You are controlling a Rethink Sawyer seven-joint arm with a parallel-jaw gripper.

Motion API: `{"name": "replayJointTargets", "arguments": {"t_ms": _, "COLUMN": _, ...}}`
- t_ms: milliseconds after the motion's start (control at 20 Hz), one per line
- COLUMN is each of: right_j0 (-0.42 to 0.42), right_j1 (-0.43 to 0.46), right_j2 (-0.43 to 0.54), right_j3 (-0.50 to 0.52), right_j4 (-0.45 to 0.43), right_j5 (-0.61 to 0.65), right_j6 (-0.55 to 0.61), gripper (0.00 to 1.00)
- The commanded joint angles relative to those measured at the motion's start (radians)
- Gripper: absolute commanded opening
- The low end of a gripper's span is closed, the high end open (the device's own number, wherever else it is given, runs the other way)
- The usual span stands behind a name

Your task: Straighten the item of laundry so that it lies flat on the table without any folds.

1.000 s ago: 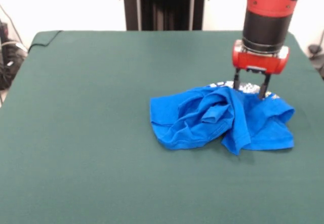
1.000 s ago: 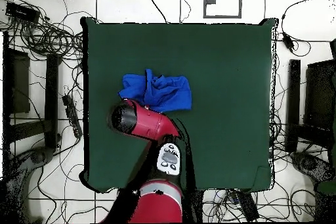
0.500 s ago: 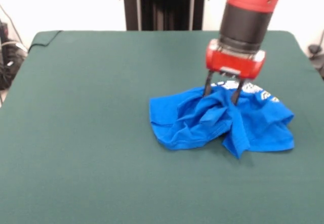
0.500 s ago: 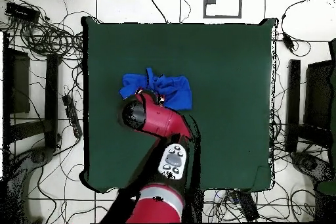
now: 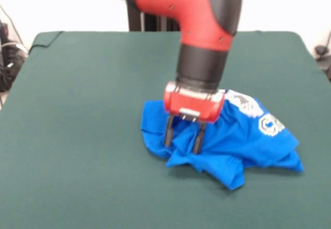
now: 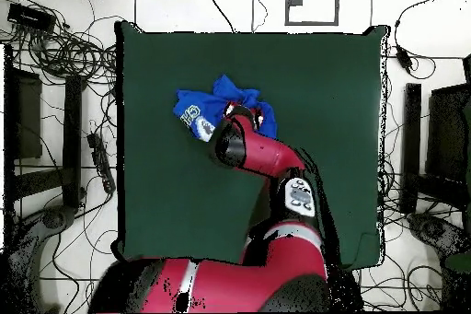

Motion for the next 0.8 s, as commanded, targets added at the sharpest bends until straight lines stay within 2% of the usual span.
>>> {"name": "replayJointTargets", "arguments": {"t_ms": 50, "right_j0": -0.092, "right_j1": 0.109, "right_j2": 0.313, "right_j3": -0.073, "right_j4": -0.125, "right_j5": -0.002, "right_j6": 0.07, "gripper": 1.0}}
{"name": "replayJointTargets", "arguments": {"t_ms": 150, "right_j0": -0.097, "right_j1": 0.097, "right_j2": 0.343, "right_j3": -0.065, "right_j4": -0.12, "right_j5": 0.025, "right_j6": 0.094, "gripper": 1.0}}
{"name": "replayJointTargets", "arguments": {"t_ms": 450, "right_j0": -0.107, "right_j1": 0.052, "right_j2": 0.418, "right_j3": -0.008, "right_j4": -0.026, "right_j5": 0.181, "right_j6": 0.163, "gripper": 1.0}}
{"name": "replayJointTargets", "arguments": {"t_ms": 800, "right_j0": -0.056, "right_j1": 0.006, "right_j2": 0.394, "right_j3": 0.0, "right_j4": 0.087, "right_j5": 0.292, "right_j6": 0.217, "gripper": 1.0}}
